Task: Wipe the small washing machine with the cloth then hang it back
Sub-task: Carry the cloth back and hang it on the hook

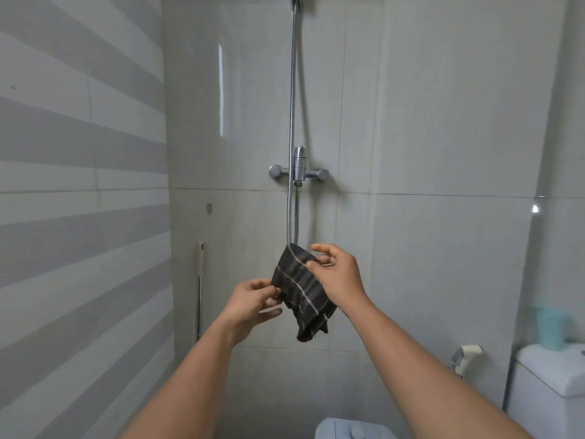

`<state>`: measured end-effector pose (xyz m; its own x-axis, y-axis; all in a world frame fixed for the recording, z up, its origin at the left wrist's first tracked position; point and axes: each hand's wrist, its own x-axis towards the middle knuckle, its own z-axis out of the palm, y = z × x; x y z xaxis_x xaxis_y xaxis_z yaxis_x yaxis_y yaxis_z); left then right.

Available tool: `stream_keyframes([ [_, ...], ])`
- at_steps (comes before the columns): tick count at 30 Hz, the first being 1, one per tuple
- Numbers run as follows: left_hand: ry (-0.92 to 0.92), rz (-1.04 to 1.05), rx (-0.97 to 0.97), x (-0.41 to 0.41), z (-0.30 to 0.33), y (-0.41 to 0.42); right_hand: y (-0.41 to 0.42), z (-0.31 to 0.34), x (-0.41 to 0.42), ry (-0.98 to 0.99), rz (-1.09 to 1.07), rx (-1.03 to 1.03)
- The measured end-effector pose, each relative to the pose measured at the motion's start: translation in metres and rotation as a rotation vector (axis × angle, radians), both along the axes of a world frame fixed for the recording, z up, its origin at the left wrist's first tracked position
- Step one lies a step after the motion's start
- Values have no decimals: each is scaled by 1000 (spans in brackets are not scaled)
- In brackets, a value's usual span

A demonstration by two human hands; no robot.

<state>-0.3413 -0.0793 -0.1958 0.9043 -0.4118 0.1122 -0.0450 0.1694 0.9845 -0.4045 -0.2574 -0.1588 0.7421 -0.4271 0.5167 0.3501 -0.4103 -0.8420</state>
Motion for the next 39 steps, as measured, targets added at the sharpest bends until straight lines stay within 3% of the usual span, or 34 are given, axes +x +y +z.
stream_keyframes([
  [6,-156,-66,104,-1,14,-1,-5,-2,-8,59,23,0],
  [11,-319,-30,109,6,50,9,-3,0,-6,250,312,-56],
  [15,-447,16,202,27,82,32,14,8,19,291,337,-74],
  [18,-530,86,223,52,98,60,32,15,52,296,476,34],
  [23,-640,319,268,109,118,114,66,30,133,307,896,420],
  [26,-760,398,339,158,118,141,82,47,186,242,765,334],
  [33,-1247,441,852,280,78,151,107,68,328,76,355,-203],
  [36,-1440,603,979,335,77,143,113,72,380,7,209,-341],
  [39,-1476,779,1012,386,84,136,120,79,424,-112,66,-469],
])
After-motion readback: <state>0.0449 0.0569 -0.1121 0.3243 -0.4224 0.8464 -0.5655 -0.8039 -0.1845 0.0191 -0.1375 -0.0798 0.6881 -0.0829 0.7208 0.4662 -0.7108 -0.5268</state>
